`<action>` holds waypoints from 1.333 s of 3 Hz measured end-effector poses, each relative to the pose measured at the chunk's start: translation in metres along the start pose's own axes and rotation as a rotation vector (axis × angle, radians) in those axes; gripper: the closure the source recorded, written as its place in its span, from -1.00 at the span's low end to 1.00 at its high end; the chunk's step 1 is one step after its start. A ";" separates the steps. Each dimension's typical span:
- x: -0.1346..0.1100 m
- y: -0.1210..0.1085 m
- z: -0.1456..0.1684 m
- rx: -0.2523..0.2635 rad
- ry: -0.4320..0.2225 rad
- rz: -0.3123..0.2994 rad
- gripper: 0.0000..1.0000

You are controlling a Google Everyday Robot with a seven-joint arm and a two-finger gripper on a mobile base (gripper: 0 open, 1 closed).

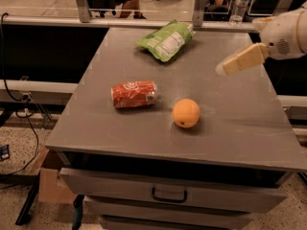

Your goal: Move green rice chip bag near coke can

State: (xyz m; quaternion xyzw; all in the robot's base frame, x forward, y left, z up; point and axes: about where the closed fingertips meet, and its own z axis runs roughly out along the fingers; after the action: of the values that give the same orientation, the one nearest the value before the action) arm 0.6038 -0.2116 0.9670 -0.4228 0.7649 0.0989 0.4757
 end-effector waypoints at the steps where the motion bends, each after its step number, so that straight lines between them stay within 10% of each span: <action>1: -0.010 -0.017 0.001 0.067 -0.033 0.000 -1.00; 4: -0.007 -0.023 0.057 0.131 -0.097 0.026 -1.00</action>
Offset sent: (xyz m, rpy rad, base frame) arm 0.0147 -0.0045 0.0116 0.0111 -0.0578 -0.0464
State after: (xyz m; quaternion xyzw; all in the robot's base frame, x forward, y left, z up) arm 0.6589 -0.1908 0.9480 -0.3755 0.7512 0.0754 0.5376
